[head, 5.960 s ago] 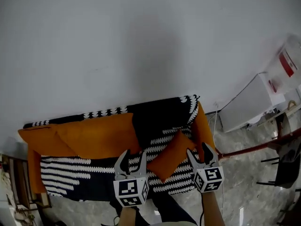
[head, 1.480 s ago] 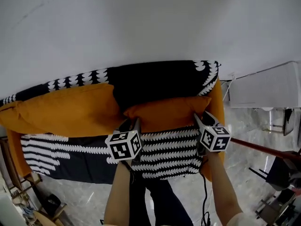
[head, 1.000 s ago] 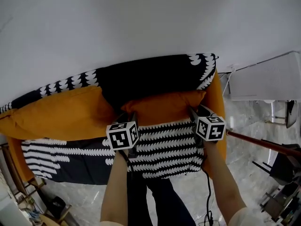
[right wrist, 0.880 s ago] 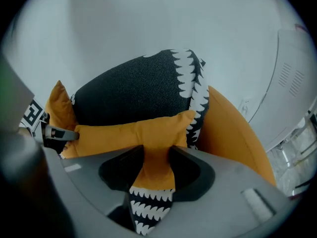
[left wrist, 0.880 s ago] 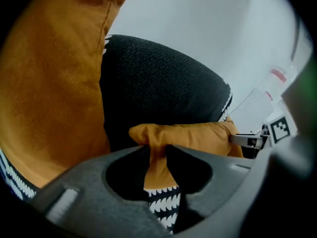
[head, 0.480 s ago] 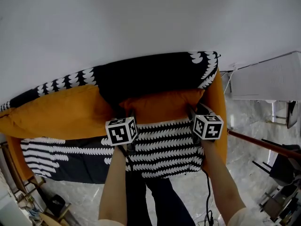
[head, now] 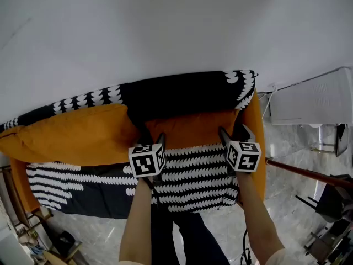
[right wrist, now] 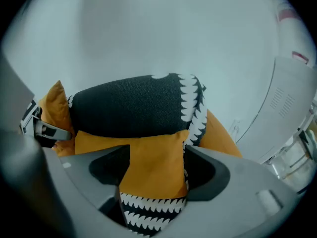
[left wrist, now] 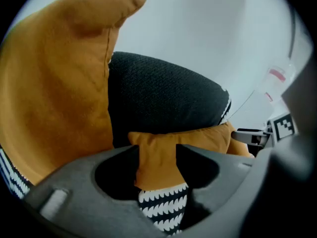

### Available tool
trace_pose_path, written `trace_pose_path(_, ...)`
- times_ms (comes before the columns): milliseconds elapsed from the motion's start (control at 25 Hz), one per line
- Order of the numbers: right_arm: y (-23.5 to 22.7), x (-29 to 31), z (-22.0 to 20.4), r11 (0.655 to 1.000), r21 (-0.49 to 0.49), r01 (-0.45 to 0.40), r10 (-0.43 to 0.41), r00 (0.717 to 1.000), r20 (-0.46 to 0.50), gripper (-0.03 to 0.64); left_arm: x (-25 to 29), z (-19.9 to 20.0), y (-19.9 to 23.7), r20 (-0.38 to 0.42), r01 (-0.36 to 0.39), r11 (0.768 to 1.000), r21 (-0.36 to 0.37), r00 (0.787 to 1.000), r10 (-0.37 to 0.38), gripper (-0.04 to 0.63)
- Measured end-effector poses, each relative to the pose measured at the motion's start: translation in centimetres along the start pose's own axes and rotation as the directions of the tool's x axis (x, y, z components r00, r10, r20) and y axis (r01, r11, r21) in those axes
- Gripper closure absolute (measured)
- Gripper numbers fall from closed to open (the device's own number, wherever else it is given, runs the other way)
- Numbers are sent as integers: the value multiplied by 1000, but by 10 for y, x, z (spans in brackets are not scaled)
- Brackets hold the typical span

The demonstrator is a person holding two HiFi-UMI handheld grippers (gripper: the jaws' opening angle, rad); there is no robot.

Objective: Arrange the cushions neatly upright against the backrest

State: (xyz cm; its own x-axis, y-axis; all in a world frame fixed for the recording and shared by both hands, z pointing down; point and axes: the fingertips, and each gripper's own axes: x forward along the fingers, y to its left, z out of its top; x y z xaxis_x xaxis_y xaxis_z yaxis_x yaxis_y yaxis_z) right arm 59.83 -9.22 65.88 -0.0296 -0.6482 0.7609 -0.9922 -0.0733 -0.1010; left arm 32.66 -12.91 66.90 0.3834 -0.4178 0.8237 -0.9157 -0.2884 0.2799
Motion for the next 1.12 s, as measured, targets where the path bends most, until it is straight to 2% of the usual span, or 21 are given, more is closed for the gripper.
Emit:
trace_pose_path(200, 19, -40, 29, 999, -34, 0, 2, 997, 74, 289, -38, 19, -14, 60, 21, 999, 25, 998, -23, 354)
trace_pose_path(240, 23, -49, 36, 999, -39, 1, 2, 996, 93, 317, -48, 26, -17, 83, 26, 999, 32, 996, -28, 354)
trace_pose_path(320, 27, -70, 49, 999, -47, 15, -9, 991, 137, 422, -71, 41, -26, 136, 33, 998, 50, 990, -39, 356)
trace_pose_path(440, 31, -102, 73, 998, -49, 47, -35, 977, 212, 523, -106, 70, -41, 235, 29, 995, 91, 971, -50, 416)
trace_pose_path(600, 44, -155, 118, 995, -47, 85, -65, 944, 324, 605, -161, 112, -57, 360, 9, 988, 152, 931, -64, 541)
trace_pose_path(720, 64, -208, 139, 995, -54, 83, -56, 920, 387, 609, -214, 126, -68, 421, 0, 984, 177, 904, -76, 588)
trace_pose_path(960, 99, -291, 182, 996, -67, 63, -20, 858, 513, 609, -314, 160, -84, 555, 8, 980, 201, 823, -121, 591)
trace_pose_path(1120, 119, -334, 200, 996, -67, 62, -13, 819, 574, 609, -371, 172, -92, 617, 4, 973, 230, 773, -149, 591)
